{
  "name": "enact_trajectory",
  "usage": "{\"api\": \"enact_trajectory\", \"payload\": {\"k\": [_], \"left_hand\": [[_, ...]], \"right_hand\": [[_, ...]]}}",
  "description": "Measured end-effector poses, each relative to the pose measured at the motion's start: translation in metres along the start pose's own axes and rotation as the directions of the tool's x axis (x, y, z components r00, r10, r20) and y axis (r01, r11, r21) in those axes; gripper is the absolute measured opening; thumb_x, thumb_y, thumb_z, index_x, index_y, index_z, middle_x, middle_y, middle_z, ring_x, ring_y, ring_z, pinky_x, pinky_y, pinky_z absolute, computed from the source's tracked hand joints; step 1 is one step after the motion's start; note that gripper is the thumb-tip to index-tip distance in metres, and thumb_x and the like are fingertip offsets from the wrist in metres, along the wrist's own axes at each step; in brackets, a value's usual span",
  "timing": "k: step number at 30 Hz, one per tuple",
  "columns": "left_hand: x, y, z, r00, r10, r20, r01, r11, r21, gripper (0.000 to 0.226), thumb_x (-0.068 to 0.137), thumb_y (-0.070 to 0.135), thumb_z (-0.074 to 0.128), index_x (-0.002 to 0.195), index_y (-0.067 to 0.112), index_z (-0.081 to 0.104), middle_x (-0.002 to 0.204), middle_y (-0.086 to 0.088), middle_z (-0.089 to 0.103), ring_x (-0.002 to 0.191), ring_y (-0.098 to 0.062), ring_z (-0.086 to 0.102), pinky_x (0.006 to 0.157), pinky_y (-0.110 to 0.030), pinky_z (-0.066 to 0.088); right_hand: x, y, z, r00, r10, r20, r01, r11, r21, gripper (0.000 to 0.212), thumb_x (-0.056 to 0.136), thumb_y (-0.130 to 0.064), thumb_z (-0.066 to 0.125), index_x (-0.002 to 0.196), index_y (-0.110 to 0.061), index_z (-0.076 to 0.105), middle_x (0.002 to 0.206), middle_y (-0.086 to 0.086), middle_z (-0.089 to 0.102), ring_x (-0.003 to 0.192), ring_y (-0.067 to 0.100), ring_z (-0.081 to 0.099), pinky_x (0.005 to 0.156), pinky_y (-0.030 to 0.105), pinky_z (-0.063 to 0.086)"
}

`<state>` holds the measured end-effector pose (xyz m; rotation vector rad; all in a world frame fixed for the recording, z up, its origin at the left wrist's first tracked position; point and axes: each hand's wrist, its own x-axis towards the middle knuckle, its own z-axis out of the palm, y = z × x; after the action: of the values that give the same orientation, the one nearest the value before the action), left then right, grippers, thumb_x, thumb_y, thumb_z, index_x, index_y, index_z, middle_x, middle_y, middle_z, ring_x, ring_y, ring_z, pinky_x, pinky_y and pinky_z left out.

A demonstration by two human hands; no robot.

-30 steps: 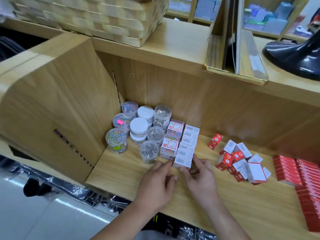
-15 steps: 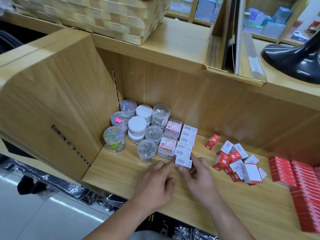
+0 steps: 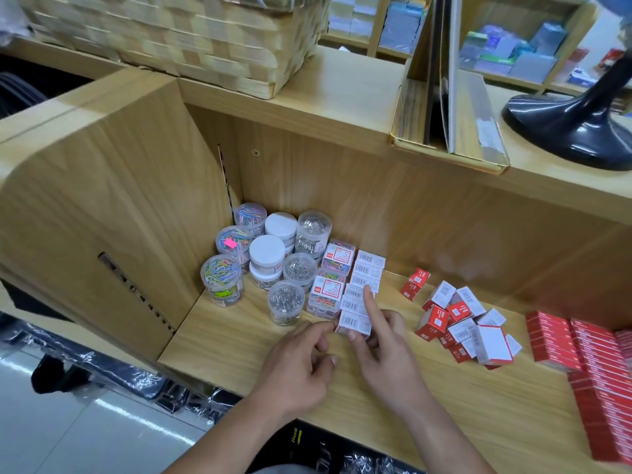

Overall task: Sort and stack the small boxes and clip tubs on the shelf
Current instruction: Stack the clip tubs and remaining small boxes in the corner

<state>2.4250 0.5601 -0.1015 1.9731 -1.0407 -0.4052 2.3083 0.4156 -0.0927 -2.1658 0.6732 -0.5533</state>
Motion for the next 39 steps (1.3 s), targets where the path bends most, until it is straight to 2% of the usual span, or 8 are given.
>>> {"api": "enact_trajectory", "payload": {"k": [5,21,26,29,32,34,36,39], "left_hand": [[0.0,-0.003,0.001,1.0,0.003,0.006,-0.003,0.999,-0.034,0.044,0.082,0.029,0.067,0.124,0.04,0.062,0.092,0.016,0.055,0.066,-0.007,0.055,0.069,-0.021,0.049],[-0.002,-0.004,-0.001,0.997,0.065,0.03,-0.064,0.997,-0.045,0.053,0.083,0.028,0.068,0.134,0.037,0.058,0.096,0.017,0.054,0.065,-0.003,0.052,0.068,-0.025,0.052],[-0.001,-0.004,-0.001,0.997,0.078,0.028,-0.078,0.997,-0.009,0.057,0.083,0.031,0.068,0.138,0.04,0.053,0.097,0.018,0.054,0.066,-0.002,0.051,0.07,-0.028,0.052],[-0.002,-0.004,0.0,0.997,0.073,0.027,-0.073,0.997,-0.003,0.062,0.083,0.032,0.068,0.141,0.044,0.049,0.097,0.017,0.054,0.067,-0.002,0.051,0.07,-0.026,0.052],[-0.001,-0.005,-0.001,0.997,0.068,0.025,-0.068,0.998,-0.009,0.064,0.083,0.031,0.069,0.143,0.043,0.049,0.097,0.017,0.054,0.066,-0.003,0.05,0.07,-0.024,0.051],[0.0,-0.007,-0.001,0.997,0.068,0.033,-0.069,0.998,0.006,0.065,0.083,0.032,0.068,0.144,0.042,0.049,0.097,0.018,0.053,0.065,-0.002,0.049,0.071,-0.025,0.051],[0.001,-0.007,-0.001,0.997,0.071,0.034,-0.072,0.997,0.026,0.064,0.084,0.034,0.067,0.145,0.042,0.048,0.096,0.018,0.053,0.065,0.0,0.048,0.071,-0.026,0.051],[0.003,-0.002,-0.001,0.997,0.071,0.002,-0.071,0.997,0.037,0.054,0.088,0.041,0.062,0.14,0.043,0.052,0.091,0.016,0.053,0.068,0.004,0.047,0.071,-0.03,0.052]], "right_hand": [[0.009,0.003,-0.003,0.995,0.001,0.098,0.007,0.997,-0.078,0.062,0.096,-0.035,0.063,0.144,-0.057,0.031,0.118,-0.007,0.038,0.082,-0.007,0.053,0.095,0.026,0.049],[0.004,0.002,0.003,1.0,-0.01,0.014,0.01,1.0,-0.003,0.06,0.092,-0.029,0.068,0.147,-0.038,0.046,0.134,-0.018,0.043,0.096,0.004,0.057,0.095,0.029,0.052],[0.004,-0.001,0.001,0.999,0.04,0.007,-0.04,0.998,0.054,0.069,0.09,-0.016,0.073,0.148,-0.033,0.041,0.128,-0.005,0.052,0.078,-0.002,0.06,0.077,0.009,0.047],[0.001,0.003,0.0,0.989,0.148,0.012,-0.148,0.987,0.069,0.083,0.086,-0.021,0.078,0.154,-0.032,0.031,0.124,-0.008,0.056,0.073,0.009,0.063,0.071,0.014,0.05],[-0.005,0.005,0.0,0.987,0.158,-0.013,-0.157,0.986,0.053,0.057,0.09,-0.019,0.073,0.137,-0.039,0.048,0.147,-0.001,0.046,0.099,0.013,0.068,0.09,0.028,0.054],[-0.01,0.0,0.002,0.989,0.144,-0.025,-0.144,0.99,0.002,0.041,0.094,-0.016,0.067,0.126,-0.039,0.059,0.143,-0.006,0.043,0.135,0.022,0.051,0.108,0.033,0.045],[-0.013,-0.007,0.006,0.988,0.153,-0.029,-0.155,0.986,-0.064,0.029,0.097,-0.013,0.062,0.123,-0.025,0.069,0.141,-0.009,0.042,0.15,0.017,0.026,0.116,0.02,0.028],[-0.012,-0.015,0.007,0.983,0.175,-0.059,-0.18,0.979,-0.092,0.028,0.097,-0.012,0.062,0.124,-0.018,0.07,0.15,0.0,0.043,0.149,0.022,0.027,0.113,0.013,0.02]]}}
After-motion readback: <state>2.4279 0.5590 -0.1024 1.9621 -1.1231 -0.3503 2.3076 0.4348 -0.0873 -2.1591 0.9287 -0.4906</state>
